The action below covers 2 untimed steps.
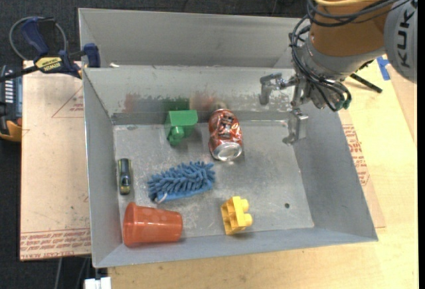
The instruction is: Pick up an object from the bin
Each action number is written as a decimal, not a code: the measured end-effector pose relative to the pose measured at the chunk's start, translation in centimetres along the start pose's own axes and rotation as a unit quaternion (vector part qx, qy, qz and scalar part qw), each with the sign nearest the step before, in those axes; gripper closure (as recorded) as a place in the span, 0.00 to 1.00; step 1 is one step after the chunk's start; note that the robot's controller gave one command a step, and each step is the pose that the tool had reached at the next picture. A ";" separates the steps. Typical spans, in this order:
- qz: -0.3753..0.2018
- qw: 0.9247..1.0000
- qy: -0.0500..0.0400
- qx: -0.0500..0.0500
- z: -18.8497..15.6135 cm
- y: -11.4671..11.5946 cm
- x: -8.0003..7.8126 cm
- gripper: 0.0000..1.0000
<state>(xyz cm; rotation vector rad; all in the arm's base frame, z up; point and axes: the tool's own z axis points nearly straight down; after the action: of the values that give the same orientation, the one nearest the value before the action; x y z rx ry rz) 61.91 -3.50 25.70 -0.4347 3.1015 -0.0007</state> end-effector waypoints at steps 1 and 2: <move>-0.044 0.999 -0.004 0.002 -1.1 0.5 1.6 0.00; -0.063 0.998 -0.009 0.004 0.4 0.9 1.6 0.00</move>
Offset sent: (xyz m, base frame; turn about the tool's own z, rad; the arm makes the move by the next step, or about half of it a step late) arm -0.0283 0.0167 -0.0939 -0.2142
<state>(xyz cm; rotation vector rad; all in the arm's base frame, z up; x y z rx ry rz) 60.17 -3.08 25.26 -0.6246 3.0495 -0.0099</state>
